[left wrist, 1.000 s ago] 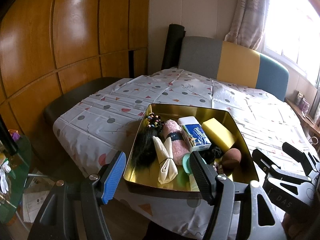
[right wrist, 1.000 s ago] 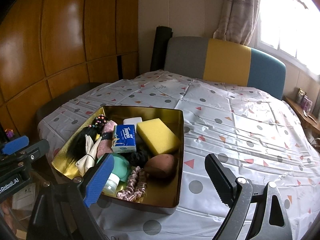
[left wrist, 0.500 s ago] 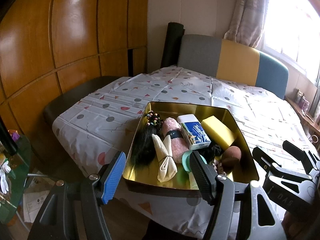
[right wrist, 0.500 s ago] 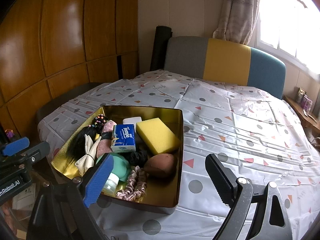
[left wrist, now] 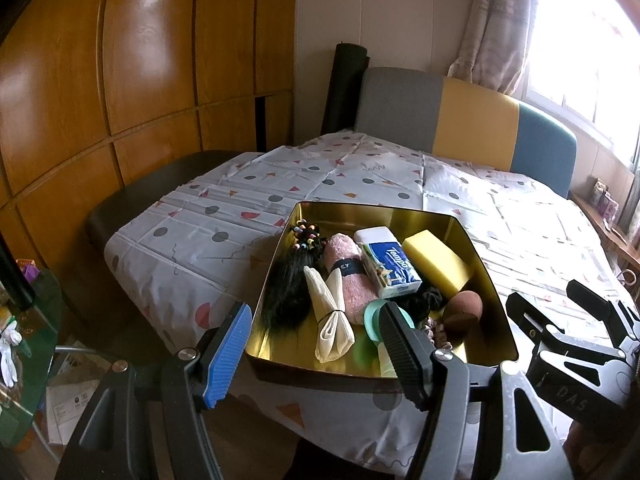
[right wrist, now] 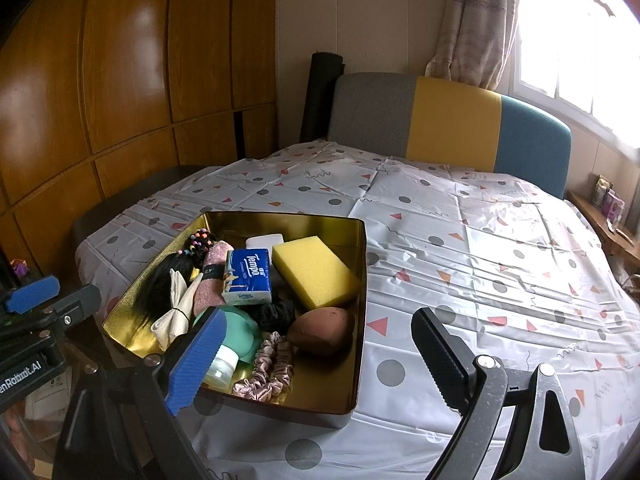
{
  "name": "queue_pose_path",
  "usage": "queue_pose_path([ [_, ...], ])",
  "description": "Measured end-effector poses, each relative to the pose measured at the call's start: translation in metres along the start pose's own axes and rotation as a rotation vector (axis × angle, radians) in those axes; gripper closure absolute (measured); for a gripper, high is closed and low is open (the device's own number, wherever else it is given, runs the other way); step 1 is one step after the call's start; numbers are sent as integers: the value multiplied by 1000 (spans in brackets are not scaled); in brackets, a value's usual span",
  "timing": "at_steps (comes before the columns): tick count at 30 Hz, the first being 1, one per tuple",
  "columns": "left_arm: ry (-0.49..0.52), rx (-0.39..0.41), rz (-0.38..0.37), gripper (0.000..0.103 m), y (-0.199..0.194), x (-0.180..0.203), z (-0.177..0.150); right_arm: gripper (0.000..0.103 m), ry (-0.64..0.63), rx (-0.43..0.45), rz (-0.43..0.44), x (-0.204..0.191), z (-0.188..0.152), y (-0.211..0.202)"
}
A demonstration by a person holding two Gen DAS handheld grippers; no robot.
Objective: Organize soft objects
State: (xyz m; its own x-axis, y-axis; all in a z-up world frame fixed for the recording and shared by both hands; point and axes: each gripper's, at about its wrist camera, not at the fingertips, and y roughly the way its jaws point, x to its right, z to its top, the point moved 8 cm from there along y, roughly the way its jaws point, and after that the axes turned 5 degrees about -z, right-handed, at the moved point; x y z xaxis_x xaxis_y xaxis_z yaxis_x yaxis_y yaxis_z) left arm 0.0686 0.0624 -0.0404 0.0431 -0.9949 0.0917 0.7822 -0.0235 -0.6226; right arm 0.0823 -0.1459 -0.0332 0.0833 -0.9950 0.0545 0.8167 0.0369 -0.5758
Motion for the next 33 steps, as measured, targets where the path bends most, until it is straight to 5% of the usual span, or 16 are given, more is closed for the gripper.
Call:
queue_pose_path([
  [24,-12,-24,10,36,14,0,-6,8,5,-22,7,-2,-5,8],
  [28,20,35,40,52,9,-1,2,8,7,-33,10,-2,-6,12],
  [33,24,43,58,53,11,-6,9,8,15,-41,7,3,-6,16],
])
